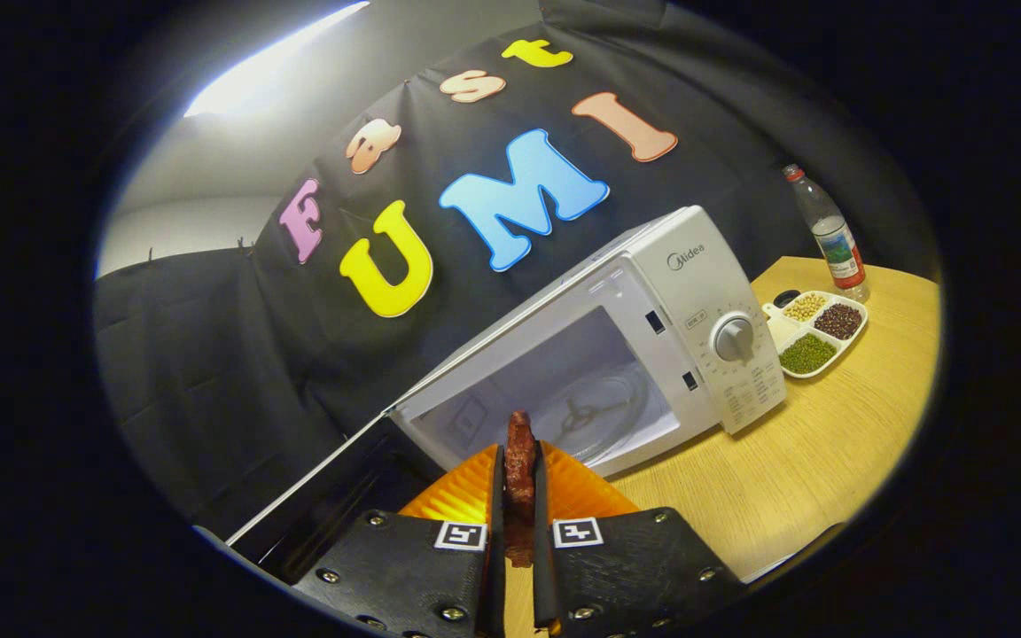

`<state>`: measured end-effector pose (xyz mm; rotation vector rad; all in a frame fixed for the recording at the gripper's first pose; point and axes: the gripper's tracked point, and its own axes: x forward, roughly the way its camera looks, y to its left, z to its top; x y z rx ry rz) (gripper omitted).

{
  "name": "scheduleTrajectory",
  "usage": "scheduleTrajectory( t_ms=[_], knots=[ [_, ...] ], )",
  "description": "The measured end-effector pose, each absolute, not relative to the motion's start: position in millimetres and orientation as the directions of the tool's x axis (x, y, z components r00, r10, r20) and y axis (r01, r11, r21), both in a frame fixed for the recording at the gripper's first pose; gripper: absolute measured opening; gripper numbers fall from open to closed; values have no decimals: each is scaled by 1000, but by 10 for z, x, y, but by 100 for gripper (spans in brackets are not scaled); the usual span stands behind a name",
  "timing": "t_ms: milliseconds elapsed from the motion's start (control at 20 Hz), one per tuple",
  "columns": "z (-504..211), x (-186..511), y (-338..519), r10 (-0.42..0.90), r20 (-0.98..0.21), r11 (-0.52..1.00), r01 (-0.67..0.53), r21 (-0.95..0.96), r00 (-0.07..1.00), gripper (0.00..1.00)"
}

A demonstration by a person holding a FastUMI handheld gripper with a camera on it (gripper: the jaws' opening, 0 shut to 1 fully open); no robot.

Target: Open the microwave, put the food inside, and close the microwave door.

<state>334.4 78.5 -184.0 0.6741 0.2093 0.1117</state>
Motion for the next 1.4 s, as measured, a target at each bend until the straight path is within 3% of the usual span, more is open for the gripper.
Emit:
scheduleTrajectory(
  t_ms=[550,950,1100,1150,1200,1250,1350,1400],
  knots=[
    [-2293,4761,1107,89,-222,780,71,622,971,13],
    [-2482,5192,793,-120,-183,852,196,485,976,17],
    [-2534,5208,578,-195,-177,876,253,410,965,35],
    [-2496,5187,556,-192,-169,887,244,392,967,43],
    [-2516,5156,554,-191,-175,895,245,372,966,59],
    [-2508,5127,557,-182,-183,904,238,356,966,62],
    [-2509,4989,658,-111,-218,924,181,336,970,80],
    [-2516,4875,746,-62,-241,932,143,332,969,81]
  ],
)
